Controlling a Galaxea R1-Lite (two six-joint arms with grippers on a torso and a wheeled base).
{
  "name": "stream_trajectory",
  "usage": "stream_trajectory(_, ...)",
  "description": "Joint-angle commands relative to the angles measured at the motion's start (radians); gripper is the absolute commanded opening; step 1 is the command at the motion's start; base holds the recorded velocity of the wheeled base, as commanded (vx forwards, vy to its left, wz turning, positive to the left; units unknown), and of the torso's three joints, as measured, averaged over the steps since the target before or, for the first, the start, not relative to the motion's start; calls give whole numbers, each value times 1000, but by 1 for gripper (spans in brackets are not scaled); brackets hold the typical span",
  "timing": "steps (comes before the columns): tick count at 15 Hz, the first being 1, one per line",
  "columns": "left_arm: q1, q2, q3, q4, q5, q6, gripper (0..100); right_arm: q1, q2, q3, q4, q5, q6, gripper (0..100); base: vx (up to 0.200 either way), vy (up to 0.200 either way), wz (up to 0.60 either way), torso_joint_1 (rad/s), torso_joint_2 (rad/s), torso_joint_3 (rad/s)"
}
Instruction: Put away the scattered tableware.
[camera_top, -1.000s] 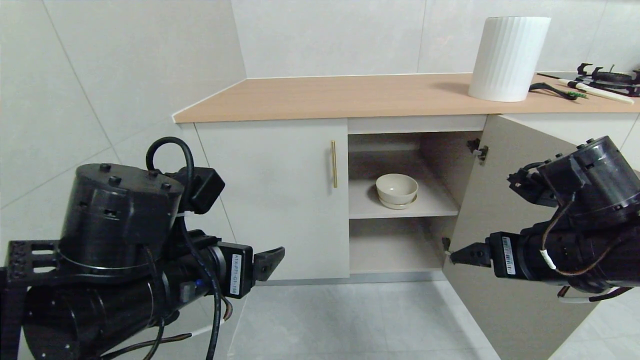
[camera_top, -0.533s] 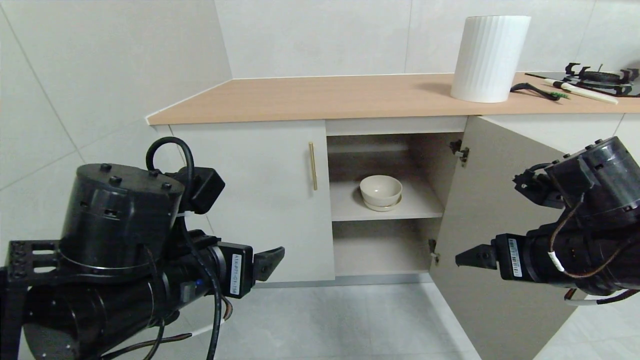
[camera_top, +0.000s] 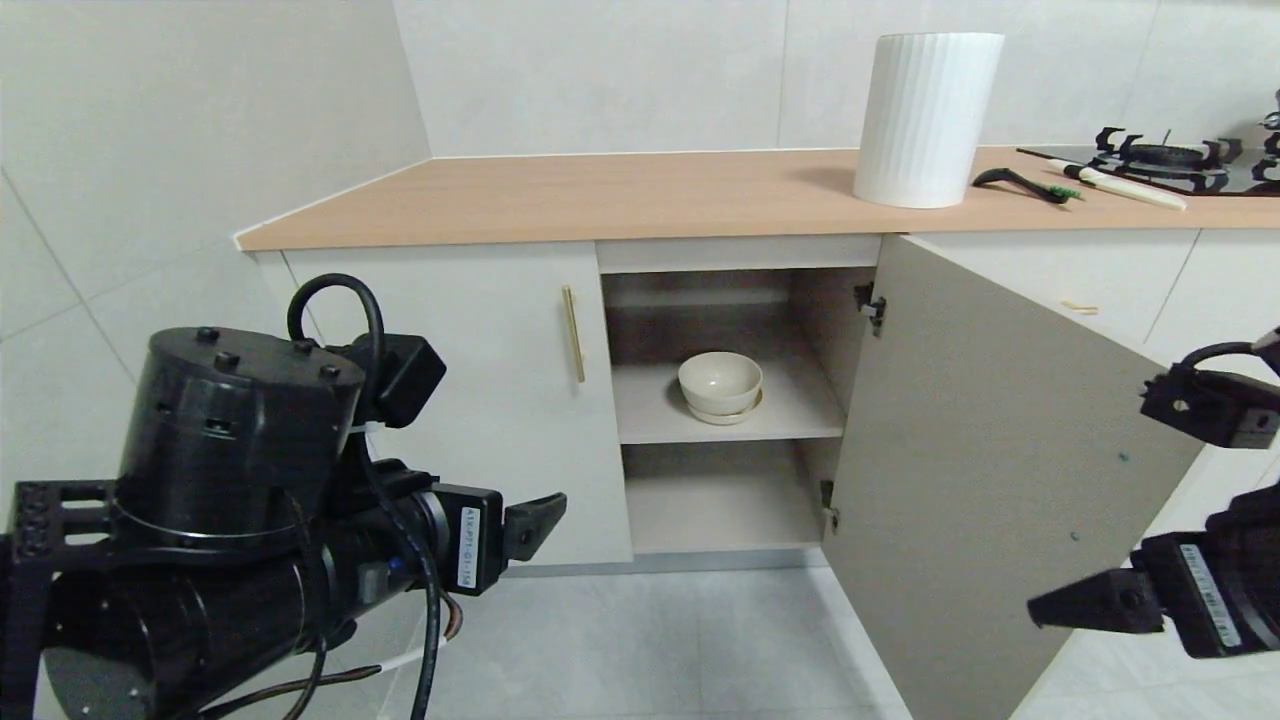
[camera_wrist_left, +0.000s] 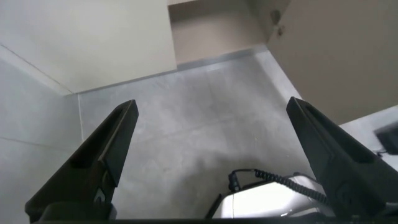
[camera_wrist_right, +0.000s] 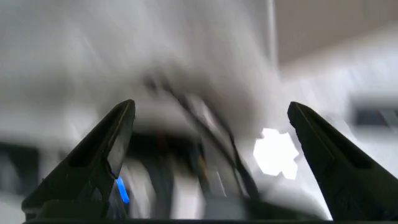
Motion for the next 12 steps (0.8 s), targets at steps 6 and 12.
stream_trajectory(6, -1, 15, 2, 0, 0, 0, 100, -102, -42, -45, 104, -4, -13, 100, 0, -33, 0, 1, 1, 0)
stream_trajectory(12, 1, 9, 2, 0, 0, 0, 100, -260, 13, -35, 103, -6, -85, 100, 0, -133, 0, 5, 1, 2)
